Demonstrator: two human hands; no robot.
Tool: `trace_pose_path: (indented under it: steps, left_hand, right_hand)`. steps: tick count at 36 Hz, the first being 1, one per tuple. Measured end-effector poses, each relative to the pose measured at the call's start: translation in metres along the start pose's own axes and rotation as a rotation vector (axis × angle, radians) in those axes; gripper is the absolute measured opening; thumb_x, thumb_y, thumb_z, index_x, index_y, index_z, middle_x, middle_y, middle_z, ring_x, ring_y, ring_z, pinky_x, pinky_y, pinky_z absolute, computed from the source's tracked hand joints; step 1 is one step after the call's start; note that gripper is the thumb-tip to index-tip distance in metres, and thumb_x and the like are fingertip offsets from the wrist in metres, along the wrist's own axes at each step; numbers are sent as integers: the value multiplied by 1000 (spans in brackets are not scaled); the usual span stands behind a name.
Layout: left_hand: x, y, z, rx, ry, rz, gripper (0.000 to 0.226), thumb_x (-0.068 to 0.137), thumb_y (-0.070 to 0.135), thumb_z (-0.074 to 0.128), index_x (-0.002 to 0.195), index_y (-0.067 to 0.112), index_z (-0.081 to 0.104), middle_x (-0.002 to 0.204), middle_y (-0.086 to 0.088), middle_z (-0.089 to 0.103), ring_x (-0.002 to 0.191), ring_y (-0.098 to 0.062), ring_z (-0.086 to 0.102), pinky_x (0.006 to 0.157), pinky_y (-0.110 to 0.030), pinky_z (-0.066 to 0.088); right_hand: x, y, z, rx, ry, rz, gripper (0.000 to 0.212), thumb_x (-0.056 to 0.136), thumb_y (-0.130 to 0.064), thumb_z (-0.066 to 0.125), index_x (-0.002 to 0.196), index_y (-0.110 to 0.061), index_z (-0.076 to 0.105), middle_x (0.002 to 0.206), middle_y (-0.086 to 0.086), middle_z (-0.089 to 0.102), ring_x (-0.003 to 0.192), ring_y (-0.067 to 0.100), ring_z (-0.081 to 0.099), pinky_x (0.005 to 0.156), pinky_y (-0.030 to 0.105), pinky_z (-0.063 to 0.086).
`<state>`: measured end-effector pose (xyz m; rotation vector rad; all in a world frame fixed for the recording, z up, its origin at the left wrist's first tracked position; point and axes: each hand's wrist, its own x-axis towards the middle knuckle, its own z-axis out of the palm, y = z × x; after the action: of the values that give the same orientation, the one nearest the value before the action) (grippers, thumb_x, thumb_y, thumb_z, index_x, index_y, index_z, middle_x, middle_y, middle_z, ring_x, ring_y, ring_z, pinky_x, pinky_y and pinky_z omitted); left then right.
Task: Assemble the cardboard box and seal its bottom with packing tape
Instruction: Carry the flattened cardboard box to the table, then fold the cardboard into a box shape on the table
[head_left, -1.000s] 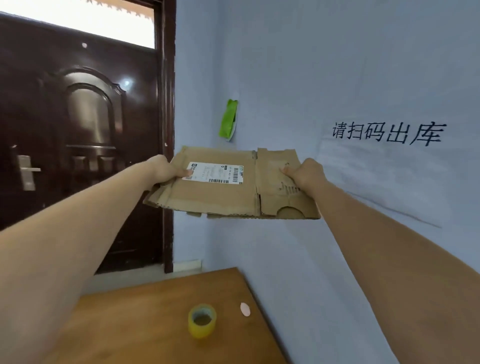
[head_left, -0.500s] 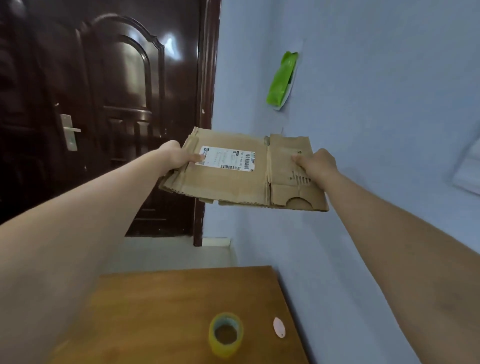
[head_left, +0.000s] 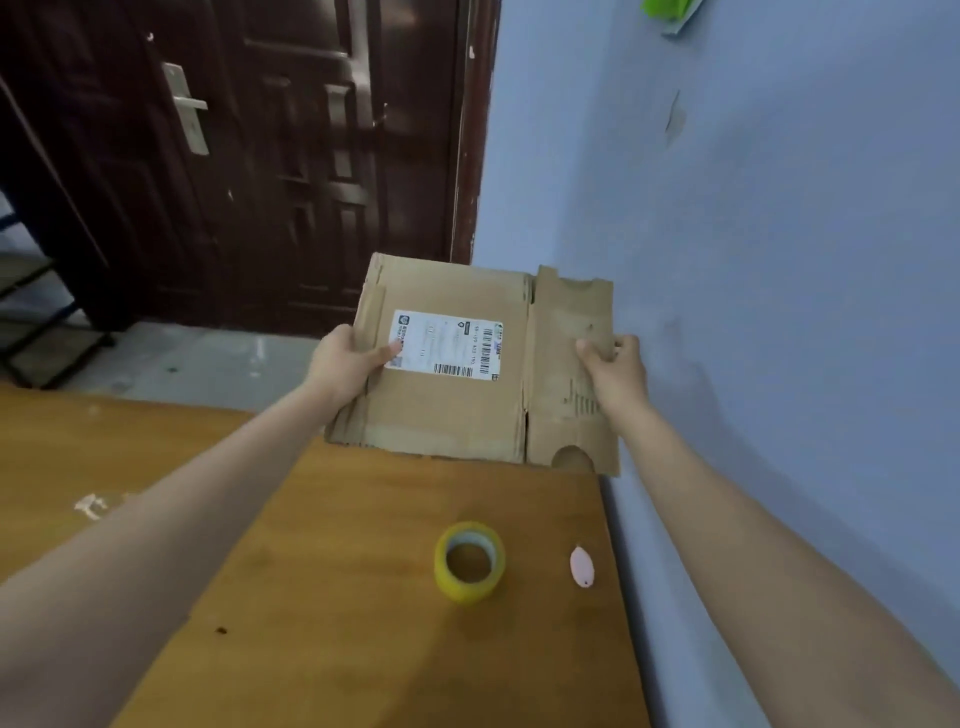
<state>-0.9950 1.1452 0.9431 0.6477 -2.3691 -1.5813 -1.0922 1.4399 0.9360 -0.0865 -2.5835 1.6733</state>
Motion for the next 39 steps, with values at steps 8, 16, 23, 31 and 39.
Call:
trace_pose_path:
  steps: [8, 16, 23, 31, 39]
  left_hand:
    - [-56, -72, 4, -70, 66, -46, 41, 80, 41, 70, 104, 13, 51, 103, 4, 62, 92, -13, 61, 68, -27, 51]
    - [-110, -135, -16, -325, -8, -105, 26, 81, 17, 71, 102, 20, 55, 102, -5, 68, 88, -22, 63, 72, -44, 53]
    - [-141, -192, -39, -363, -135, -150, 43, 80, 0, 68, 114, 23, 56, 105, 2, 70, 98, -15, 66, 67, -22, 55]
    - [-167, -242, -64, -260, -194, -177, 58, 79, -9, 67, 121, 24, 45, 112, 2, 61, 104, -14, 60, 69, -24, 56]
    - [-185, -271, -63, 4, -198, -153, 61, 78, 4, 73, 125, -3, 35, 101, 4, 43, 101, -24, 49, 69, -16, 44]
  right_hand:
    - [-46, 60, 27, 44, -142, 26, 41, 90, -45, 55, 121, -25, 37, 103, -17, 50, 101, 15, 54, 83, 34, 48]
    - [-123, 95, 28, 235, -378, 47, 43, 87, -38, 62, 127, -29, 46, 124, -12, 57, 115, 6, 54, 94, 31, 48]
    - [-192, 121, 49, 224, -525, 123, 40, 82, -32, 66, 118, -33, 49, 121, -15, 59, 114, 0, 55, 96, 25, 50]
    - [-249, 135, 90, 240, -540, 197, 52, 93, -6, 55, 126, -41, 37, 128, -19, 46, 114, -6, 48, 78, 8, 49]
    - [-272, 133, 125, 397, -395, 276, 61, 94, 8, 43, 146, -19, 27, 148, 1, 33, 135, 19, 37, 89, 15, 49]
